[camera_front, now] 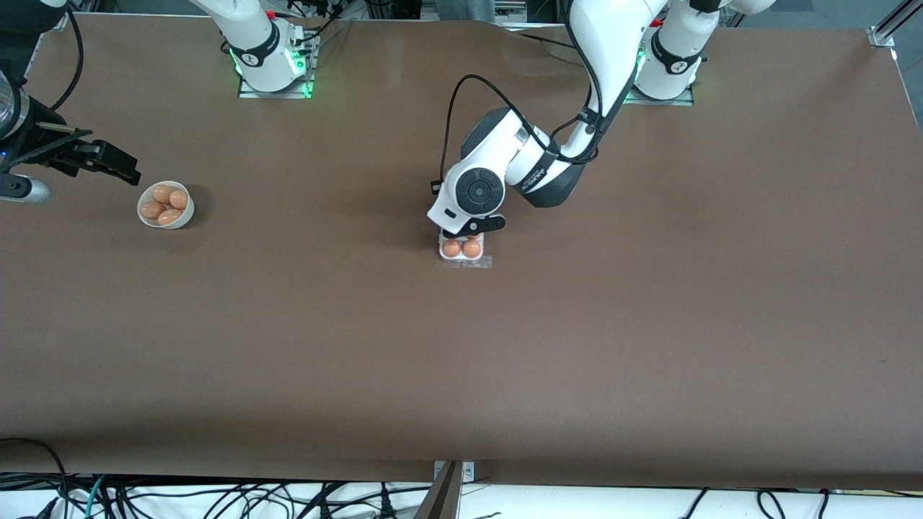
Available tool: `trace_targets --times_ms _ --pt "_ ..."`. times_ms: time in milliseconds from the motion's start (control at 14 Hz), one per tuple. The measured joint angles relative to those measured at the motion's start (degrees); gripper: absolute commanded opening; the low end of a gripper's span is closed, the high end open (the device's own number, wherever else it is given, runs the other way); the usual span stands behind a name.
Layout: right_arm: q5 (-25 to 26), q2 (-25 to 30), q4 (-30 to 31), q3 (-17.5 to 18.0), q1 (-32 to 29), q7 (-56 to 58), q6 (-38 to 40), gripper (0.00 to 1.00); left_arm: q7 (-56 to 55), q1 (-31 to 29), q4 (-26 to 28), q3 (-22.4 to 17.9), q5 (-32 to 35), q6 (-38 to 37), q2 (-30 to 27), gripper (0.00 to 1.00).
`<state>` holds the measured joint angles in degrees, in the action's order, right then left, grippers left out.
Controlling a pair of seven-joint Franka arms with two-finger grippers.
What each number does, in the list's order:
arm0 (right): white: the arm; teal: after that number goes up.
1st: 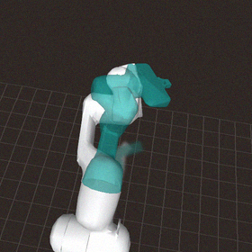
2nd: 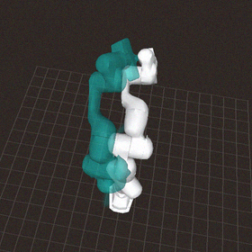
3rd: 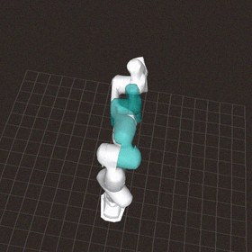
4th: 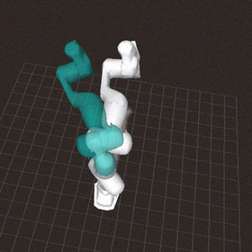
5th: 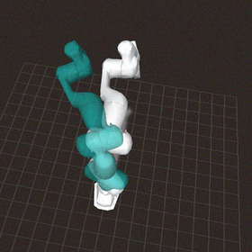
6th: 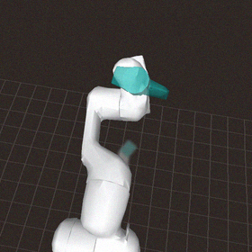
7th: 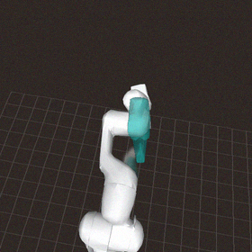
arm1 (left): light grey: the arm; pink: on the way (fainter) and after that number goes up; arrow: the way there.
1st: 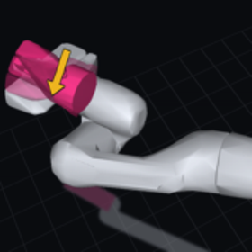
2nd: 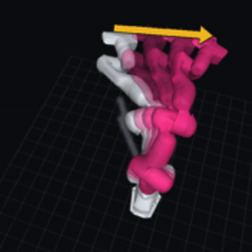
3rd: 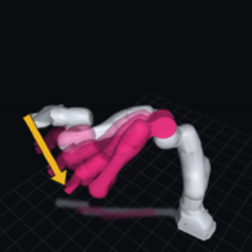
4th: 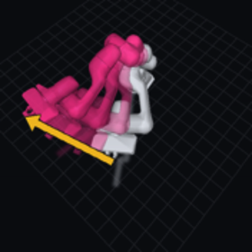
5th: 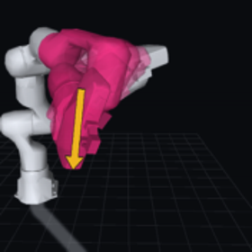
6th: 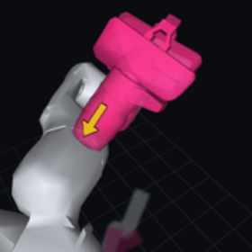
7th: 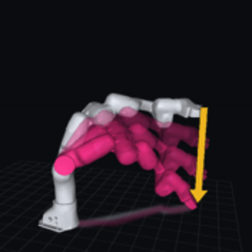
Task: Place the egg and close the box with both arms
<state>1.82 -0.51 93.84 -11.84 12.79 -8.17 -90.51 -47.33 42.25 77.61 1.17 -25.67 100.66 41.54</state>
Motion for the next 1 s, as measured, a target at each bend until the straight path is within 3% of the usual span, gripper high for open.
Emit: trace_targets --times_ms 1003 --pt "-0.25 0.00 0.00 0.00 -0.01 0.00 -0.02 1.00 -0.71 0.02 -1.44 -0.53 4.48 3.16 0.29 0.06"
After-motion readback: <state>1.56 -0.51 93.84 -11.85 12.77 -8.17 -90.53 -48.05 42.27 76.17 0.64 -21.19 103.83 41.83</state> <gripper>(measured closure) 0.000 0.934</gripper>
